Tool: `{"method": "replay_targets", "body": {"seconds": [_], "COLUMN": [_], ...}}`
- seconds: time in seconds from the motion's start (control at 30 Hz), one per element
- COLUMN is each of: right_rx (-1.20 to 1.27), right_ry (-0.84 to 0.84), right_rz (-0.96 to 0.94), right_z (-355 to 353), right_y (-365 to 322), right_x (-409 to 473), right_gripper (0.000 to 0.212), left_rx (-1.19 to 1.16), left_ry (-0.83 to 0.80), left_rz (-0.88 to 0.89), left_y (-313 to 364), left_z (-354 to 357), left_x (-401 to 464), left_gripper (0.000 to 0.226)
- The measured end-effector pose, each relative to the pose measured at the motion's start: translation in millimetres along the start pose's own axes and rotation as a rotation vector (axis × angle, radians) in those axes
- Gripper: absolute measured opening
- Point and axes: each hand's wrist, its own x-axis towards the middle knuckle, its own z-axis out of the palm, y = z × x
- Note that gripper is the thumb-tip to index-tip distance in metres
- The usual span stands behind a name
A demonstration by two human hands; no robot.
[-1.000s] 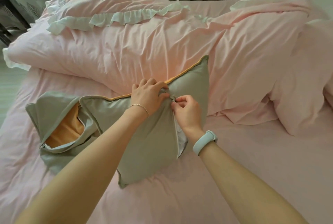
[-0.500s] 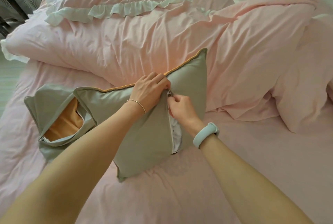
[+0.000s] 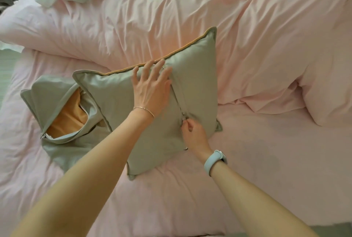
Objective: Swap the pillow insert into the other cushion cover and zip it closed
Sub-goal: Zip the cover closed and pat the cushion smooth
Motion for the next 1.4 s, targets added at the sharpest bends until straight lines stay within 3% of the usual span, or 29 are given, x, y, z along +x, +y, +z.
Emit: {"method": "replay_targets", "body": {"seconds": [0.13,0.3,0.4,0.5,0.63,0.73,0.9,1.03,1.17,1.27,1.4], "right_rx": [0.008,0.059,0.045,0.025,-0.025,-0.083,-0.203,-0.191,-0.155,-0.103,-0.373], "right_ry": [0.038,-0.057,-0.126,-0.122,-0.125,-0.179,-0.278,-0.336,-0.311,-0.447,-0.580], "right_rz": [-0.094,0.041,0.140,0.160,0.117,0.098,0.174,0.203,0.069,-0.017,-0.090], "right_z": [4.8,18.3,32.2,43.5,48.3,46.5,53.1,62.1,39.4,14.0,-6.3], "right_y": [-1.6,21.3,54.4,65.8,71.8,92.5,124.6,124.0,110.9,88.8,69.5], "right_x": [10.0,8.2,-16.3,-15.1,4.6,-4.5,-8.6,2.7,-23.3,-43.3,-63.4], "right_gripper": [0.044,0.041,0.036,0.034,0.029,0.026,0.032,0.030,0.040,0.042,0.036], "left_rx": [0.037,0.152,0.167,0.103,-0.027,0.044,0.084,0.086,0.042,-0.100,-0.226], "left_ry": [-0.219,-0.558,-0.661,-0.545,-0.179,-0.305,-0.547,-0.570,-0.530,-0.468,-0.551], "left_rz": [0.188,-0.001,-0.122,-0.152,-0.142,-0.066,-0.136,-0.152,-0.169,-0.271,-0.377], "left_y": [4.7,-22.0,-38.2,-40.6,-17.0,-8.6,-22.1,-26.4,-25.2,-19.0,-6.4], "left_z": [10.5,29.2,41.0,49.9,57.0,63.6,78.0,75.7,69.9,53.7,40.3], "left_x": [-50.4,-18.4,-1.7,-4.7,-60.5,-94.0,-72.7,-71.9,-72.2,-86.5,-116.7], "left_gripper": [0.039,0.052,0.051,0.051,0.045,0.055,0.066,0.067,0.065,0.064,0.055]}}
